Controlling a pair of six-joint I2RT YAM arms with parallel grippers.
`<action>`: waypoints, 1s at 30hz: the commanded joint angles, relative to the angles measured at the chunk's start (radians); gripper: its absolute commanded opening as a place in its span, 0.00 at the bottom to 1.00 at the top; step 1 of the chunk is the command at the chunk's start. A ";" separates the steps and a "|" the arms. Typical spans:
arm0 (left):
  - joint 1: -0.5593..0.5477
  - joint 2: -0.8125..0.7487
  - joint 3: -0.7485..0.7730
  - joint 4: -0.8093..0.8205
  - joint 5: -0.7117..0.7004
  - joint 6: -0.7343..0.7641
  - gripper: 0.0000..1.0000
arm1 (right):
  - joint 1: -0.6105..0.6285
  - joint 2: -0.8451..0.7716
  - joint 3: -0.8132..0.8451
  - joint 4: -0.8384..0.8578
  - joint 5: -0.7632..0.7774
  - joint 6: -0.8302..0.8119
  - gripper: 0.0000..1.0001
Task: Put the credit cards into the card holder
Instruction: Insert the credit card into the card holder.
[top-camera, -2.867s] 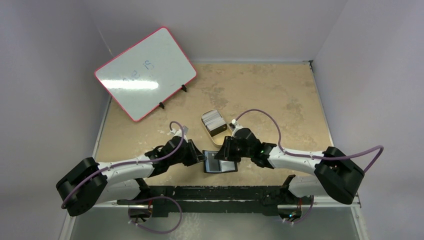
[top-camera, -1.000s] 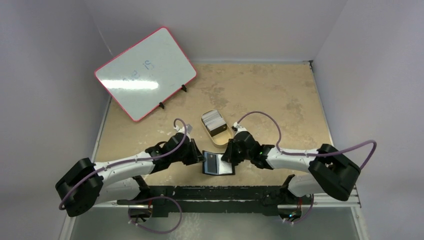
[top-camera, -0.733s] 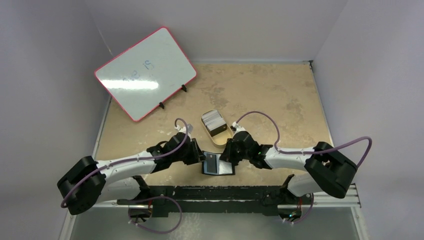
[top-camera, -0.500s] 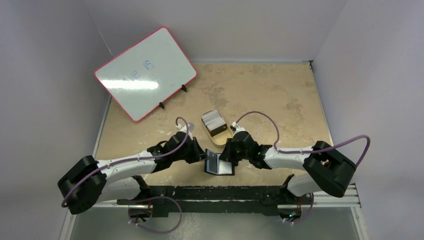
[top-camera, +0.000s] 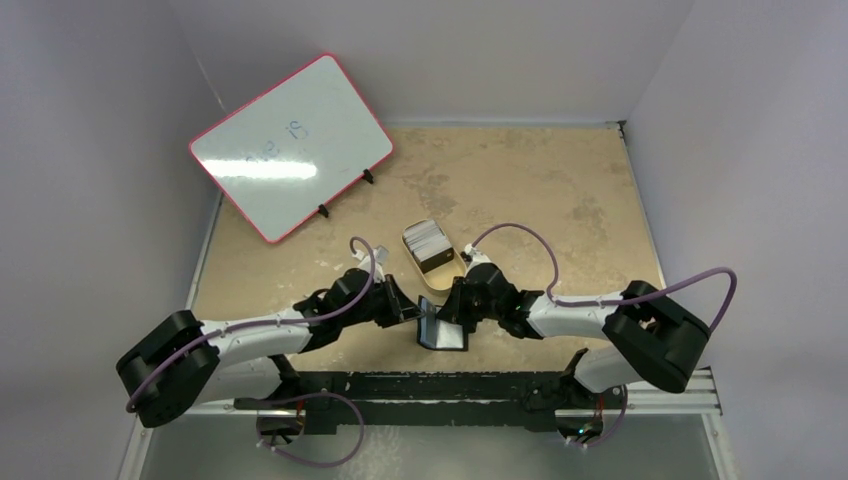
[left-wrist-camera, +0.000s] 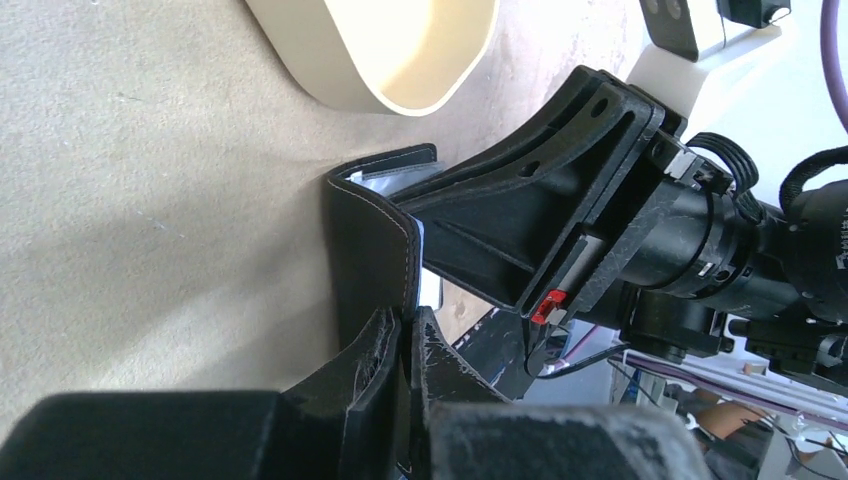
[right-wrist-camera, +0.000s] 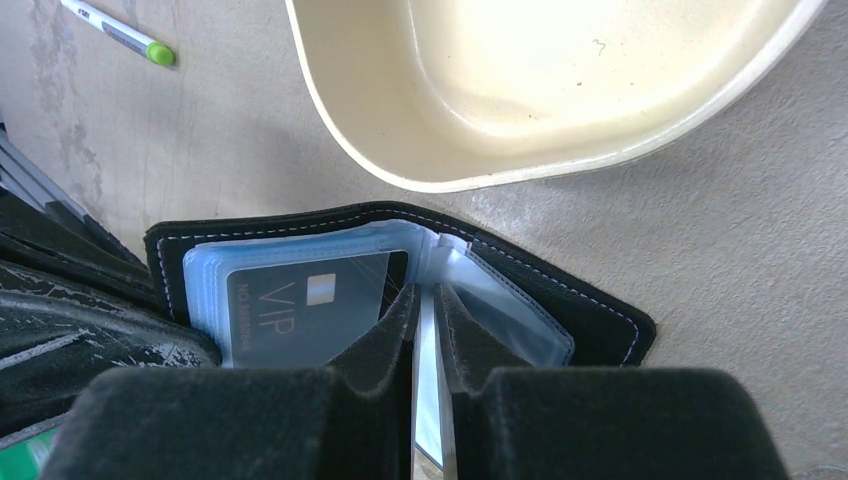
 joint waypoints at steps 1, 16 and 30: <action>-0.003 0.010 -0.006 0.158 0.035 -0.026 0.04 | 0.005 0.008 -0.012 0.006 -0.003 -0.003 0.12; -0.003 0.039 -0.013 0.172 0.038 -0.021 0.10 | 0.005 0.013 -0.012 0.009 -0.006 -0.003 0.12; -0.003 0.043 -0.013 0.151 0.029 -0.007 0.08 | 0.005 0.010 -0.007 0.001 -0.005 -0.003 0.12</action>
